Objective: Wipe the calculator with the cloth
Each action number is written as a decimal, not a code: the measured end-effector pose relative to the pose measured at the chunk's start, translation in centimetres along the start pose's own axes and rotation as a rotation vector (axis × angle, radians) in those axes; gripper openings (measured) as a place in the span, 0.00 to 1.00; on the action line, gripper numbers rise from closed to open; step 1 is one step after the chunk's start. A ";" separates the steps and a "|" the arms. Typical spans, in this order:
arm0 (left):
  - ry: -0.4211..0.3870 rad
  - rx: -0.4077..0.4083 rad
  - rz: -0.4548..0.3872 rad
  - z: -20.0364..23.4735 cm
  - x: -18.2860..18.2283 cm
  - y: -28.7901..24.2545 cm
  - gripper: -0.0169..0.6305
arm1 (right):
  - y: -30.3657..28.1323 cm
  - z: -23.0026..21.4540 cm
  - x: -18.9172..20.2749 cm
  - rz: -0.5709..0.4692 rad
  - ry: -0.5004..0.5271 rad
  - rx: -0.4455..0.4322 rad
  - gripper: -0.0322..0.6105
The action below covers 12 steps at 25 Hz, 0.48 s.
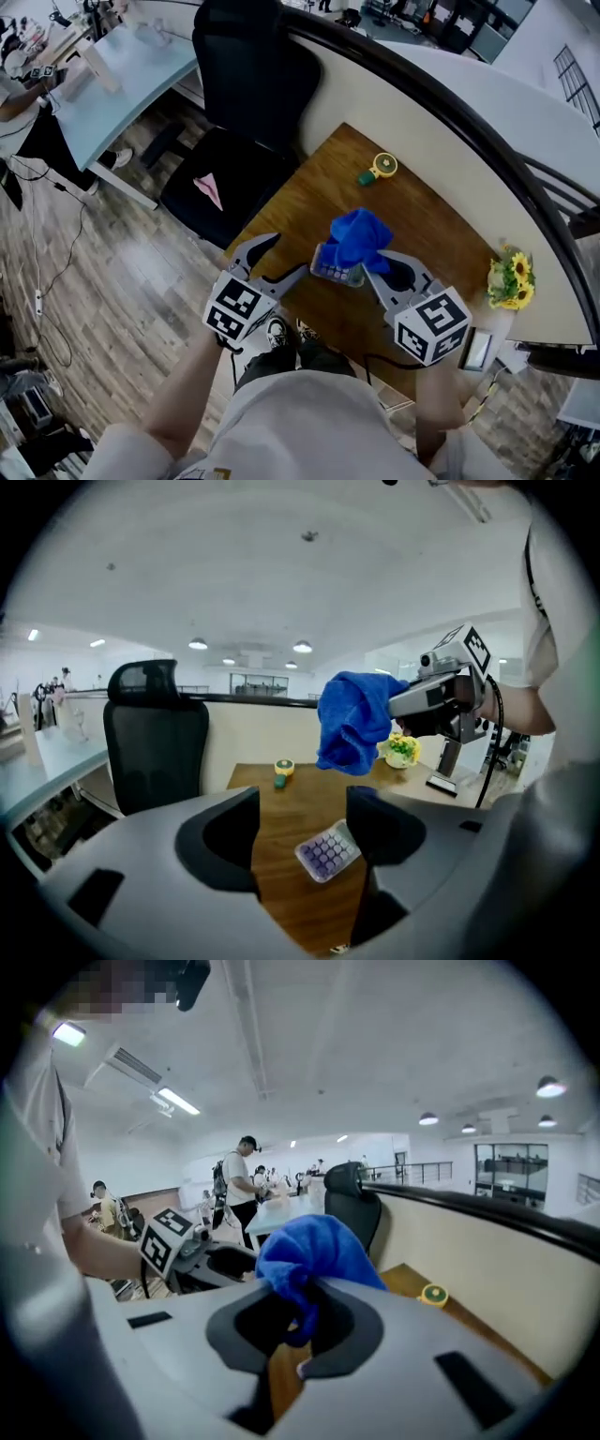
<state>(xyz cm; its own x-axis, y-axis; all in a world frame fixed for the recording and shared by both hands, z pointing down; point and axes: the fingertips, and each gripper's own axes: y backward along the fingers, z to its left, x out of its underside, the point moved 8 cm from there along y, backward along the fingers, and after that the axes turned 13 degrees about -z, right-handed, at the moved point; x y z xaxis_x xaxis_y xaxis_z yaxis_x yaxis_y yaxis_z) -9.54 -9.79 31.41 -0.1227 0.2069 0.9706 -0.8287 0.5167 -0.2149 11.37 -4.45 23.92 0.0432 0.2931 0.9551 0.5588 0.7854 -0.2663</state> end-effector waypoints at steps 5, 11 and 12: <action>-0.044 -0.045 -0.139 -0.1 -6.8 2.4 0.40 | 0.8 1.2 -6.1 -0.169 0.063 0.035 0.09; -0.154 -0.113 -0.273 -0.5 -13.7 5.3 0.29 | 2.7 2.2 -11.2 -0.328 0.107 0.095 0.09; -0.174 -0.118 -0.295 -0.7 -14.6 5.8 0.26 | 3.1 2.4 -11.8 -0.352 0.110 0.107 0.09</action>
<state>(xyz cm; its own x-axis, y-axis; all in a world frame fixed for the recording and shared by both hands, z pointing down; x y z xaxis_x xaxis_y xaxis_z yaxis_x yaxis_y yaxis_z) -12.19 -9.27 15.94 0.0131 -0.1043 0.9945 -0.7749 0.6275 0.0760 10.61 -4.12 11.48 -0.0436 -0.0602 0.9972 0.4659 0.8818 0.0736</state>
